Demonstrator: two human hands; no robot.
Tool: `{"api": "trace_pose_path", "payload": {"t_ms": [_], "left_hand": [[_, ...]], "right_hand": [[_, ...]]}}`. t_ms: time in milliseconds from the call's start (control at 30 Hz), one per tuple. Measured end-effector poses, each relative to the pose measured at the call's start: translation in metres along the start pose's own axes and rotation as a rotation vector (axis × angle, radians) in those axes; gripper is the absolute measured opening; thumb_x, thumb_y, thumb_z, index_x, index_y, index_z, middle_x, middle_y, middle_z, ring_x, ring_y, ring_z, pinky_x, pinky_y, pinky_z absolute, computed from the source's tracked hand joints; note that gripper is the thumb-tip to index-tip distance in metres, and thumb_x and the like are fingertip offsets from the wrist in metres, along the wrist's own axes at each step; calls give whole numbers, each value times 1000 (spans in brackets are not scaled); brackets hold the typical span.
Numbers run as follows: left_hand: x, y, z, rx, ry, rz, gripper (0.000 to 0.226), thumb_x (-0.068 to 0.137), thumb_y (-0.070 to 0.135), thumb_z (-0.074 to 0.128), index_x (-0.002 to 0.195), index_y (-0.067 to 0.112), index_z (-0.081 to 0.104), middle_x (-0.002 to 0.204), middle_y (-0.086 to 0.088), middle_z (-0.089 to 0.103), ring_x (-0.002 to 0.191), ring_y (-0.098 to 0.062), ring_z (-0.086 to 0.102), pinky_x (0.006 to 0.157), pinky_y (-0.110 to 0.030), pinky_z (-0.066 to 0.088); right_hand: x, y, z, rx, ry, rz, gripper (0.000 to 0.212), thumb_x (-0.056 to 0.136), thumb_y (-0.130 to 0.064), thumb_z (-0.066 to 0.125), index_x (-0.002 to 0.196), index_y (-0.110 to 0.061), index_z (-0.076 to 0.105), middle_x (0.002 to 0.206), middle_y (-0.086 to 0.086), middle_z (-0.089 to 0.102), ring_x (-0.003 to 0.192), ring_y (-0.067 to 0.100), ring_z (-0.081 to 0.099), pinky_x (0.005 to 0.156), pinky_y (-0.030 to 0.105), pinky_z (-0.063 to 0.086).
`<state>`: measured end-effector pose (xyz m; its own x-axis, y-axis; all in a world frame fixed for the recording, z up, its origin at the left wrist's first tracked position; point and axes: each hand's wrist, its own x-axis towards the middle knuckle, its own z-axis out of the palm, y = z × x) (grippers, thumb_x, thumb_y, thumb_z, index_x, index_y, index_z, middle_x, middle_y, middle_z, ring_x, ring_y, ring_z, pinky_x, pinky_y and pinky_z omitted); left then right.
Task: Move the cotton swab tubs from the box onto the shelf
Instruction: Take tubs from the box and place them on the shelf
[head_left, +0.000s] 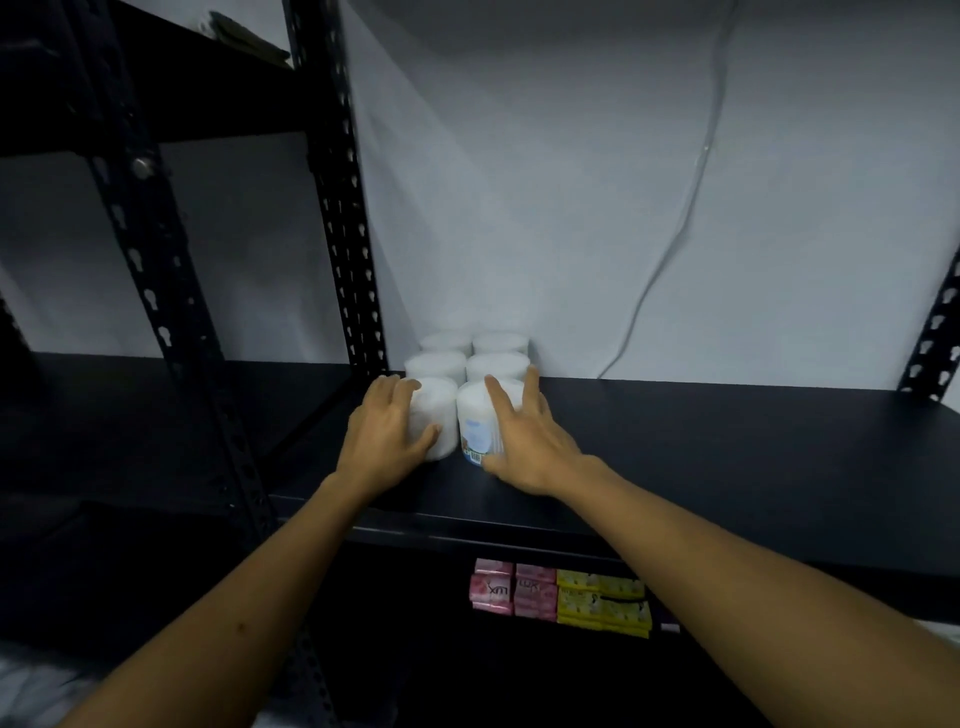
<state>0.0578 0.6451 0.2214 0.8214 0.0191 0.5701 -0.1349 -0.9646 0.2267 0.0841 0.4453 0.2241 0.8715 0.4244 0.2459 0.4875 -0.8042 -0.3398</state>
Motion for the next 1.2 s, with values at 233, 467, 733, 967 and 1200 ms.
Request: {"api": "trace_pose_path", "payload": {"t_ms": [233, 467, 733, 967, 1200], "left_hand": [[-7, 68, 4, -152, 187, 362, 22, 80, 8, 65, 101, 7, 62, 123, -12, 57, 126, -28, 47, 98, -35, 44], [-18, 213, 54, -351, 38, 633, 23, 83, 11, 55, 105, 7, 62, 105, -6, 62, 102, -23, 56, 74, -38, 53], [-92, 390, 122, -549, -269, 863, 35, 89, 19, 52, 122, 9, 58, 117, -7, 62, 111, -23, 54, 87, -35, 48], [-171, 506, 168, -631, -464, 1124, 32, 86, 21, 48, 114, 10, 61, 109, -8, 62, 104, -26, 55, 80, -40, 51], [-235, 563, 249, -618, -801, 1135, 32, 87, 17, 55, 117, 5, 59, 114, -15, 62, 107, -30, 56, 87, -40, 49]], "right_hand": [[-79, 43, -27, 198, 249, -16, 65, 90, -33, 59, 145, -32, 26, 160, -5, -3, 143, 17, 22, 107, 33, 35], [-241, 157, -60, 94, 365, 296, 43, 87, -30, 65, 128, -20, 55, 141, -1, 45, 131, 17, 43, 98, 21, 32], [-429, 221, -85, 50, 439, 750, 45, 80, -35, 57, 119, -13, 61, 117, 5, 64, 105, 20, 60, 86, 27, 46], [-568, 248, -73, 33, 481, 1130, 44, 83, -33, 60, 122, -12, 59, 119, 6, 64, 107, 23, 60, 87, 26, 43], [-628, 289, 0, 169, 452, 1376, 45, 85, -25, 65, 126, -8, 57, 122, 12, 63, 112, 26, 58, 91, 30, 42]]}}
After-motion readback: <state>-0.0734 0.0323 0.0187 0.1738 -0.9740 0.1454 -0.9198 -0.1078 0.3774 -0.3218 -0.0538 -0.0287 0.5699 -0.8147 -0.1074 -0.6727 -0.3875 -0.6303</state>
